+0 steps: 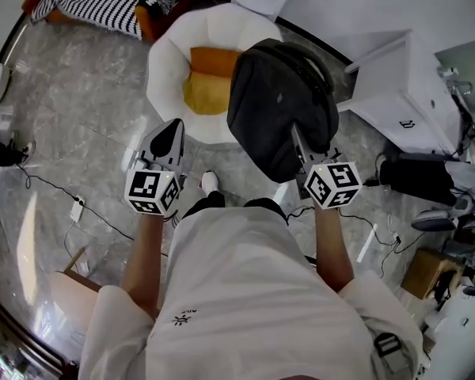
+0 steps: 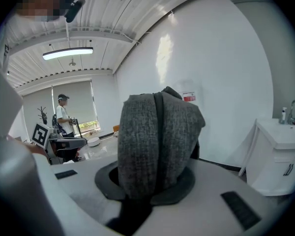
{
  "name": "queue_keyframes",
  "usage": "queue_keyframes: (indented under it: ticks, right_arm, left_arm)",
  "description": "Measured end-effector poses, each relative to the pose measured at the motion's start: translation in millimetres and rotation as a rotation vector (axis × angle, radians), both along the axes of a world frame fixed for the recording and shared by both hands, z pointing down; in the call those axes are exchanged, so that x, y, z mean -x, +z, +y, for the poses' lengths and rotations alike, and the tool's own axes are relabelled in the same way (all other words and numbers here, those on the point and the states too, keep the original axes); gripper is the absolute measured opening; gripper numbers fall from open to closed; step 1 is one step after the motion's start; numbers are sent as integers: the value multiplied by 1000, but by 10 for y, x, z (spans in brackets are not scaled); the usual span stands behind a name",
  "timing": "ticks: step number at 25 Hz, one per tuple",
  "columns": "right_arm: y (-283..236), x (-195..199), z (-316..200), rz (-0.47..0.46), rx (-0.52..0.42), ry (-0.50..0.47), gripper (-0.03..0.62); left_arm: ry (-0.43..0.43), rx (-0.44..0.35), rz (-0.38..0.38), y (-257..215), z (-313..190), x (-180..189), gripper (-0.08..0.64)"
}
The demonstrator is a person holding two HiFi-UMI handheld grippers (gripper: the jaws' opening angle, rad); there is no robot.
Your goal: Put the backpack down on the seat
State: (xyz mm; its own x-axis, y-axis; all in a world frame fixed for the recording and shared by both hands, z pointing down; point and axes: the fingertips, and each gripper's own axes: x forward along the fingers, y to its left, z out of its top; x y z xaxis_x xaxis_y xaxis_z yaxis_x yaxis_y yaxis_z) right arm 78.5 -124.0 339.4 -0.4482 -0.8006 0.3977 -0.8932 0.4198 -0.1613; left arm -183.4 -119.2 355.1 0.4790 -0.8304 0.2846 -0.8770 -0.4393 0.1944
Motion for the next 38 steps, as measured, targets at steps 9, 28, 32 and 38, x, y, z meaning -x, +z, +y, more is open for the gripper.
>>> queue_keyframes:
  ticks: [9, 28, 32, 38]
  right_arm:
    - [43, -56, -231, 3, 24, 78, 78]
    - [1043, 142, -1458, -5, 120, -161, 78]
    - [1384, 218, -1775, -1, 134, -233, 78]
    - [1931, 252, -2160, -33, 173, -269, 78]
  left_arm:
    - [45, 18, 17, 92, -311, 35, 17]
    - [-63, 112, -5, 646, -1134, -267, 17]
    - [-86, 130, -12, 867, -1420, -386, 17]
    - [-118, 154, -6, 1226, -1746, -533, 17]
